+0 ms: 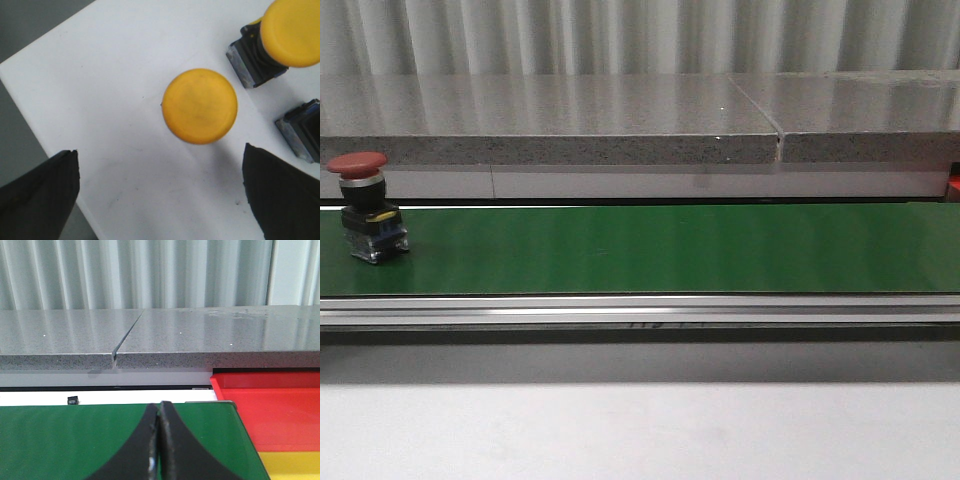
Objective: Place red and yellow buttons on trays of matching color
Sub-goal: 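Grasp a yellow button with the left gripper and carry it over the belt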
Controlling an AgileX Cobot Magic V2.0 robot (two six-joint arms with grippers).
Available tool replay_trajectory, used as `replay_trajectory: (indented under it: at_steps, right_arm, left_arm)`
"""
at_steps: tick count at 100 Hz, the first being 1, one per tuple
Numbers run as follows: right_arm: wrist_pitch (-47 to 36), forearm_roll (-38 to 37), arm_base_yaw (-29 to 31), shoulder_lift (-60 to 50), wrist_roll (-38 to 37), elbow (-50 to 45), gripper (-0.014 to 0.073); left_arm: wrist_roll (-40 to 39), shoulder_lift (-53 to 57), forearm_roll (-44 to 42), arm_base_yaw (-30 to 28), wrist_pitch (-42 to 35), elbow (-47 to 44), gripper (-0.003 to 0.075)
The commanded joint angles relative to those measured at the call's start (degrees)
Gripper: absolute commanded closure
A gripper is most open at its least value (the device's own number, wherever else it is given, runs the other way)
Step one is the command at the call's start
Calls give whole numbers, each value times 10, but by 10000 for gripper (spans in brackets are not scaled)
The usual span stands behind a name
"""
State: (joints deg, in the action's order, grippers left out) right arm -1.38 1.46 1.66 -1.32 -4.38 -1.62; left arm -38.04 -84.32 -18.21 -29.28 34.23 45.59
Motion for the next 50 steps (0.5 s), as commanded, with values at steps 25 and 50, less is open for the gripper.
replay_trajectory:
  at_steps: [25,50]
  right_arm:
    - [-47,-6,2,-2,3,0,661]
    - [-47,-6,2,-2,3,0,661]
  left_arm:
    - [2,-55,3,-2,-34,65,91]
    - [18,-92,24,-2,-41,95,91]
